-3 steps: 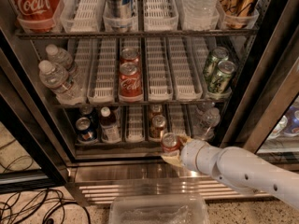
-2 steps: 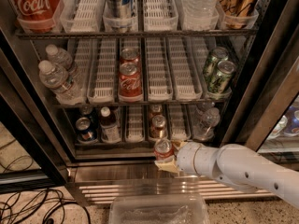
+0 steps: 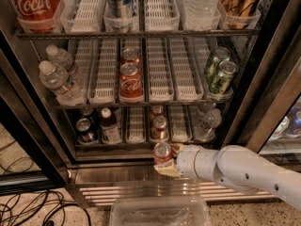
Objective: Pick coke can from bottom shelf of fridge
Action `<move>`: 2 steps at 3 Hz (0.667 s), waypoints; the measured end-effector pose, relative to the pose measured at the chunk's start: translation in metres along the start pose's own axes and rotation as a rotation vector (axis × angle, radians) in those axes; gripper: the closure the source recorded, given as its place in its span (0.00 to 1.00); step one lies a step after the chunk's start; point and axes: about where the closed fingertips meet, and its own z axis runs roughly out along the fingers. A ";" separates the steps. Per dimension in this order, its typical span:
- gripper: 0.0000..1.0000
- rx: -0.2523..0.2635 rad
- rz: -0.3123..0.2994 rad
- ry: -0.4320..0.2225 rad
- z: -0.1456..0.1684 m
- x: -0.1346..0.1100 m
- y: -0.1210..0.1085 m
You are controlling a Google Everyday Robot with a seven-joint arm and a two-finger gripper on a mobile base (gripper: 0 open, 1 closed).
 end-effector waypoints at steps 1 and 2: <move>1.00 -0.086 -0.010 -0.023 0.010 -0.007 0.016; 1.00 -0.221 -0.046 -0.077 0.018 -0.029 0.044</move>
Offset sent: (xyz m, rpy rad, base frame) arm -0.0449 0.0850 0.0130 0.1337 0.1007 0.3870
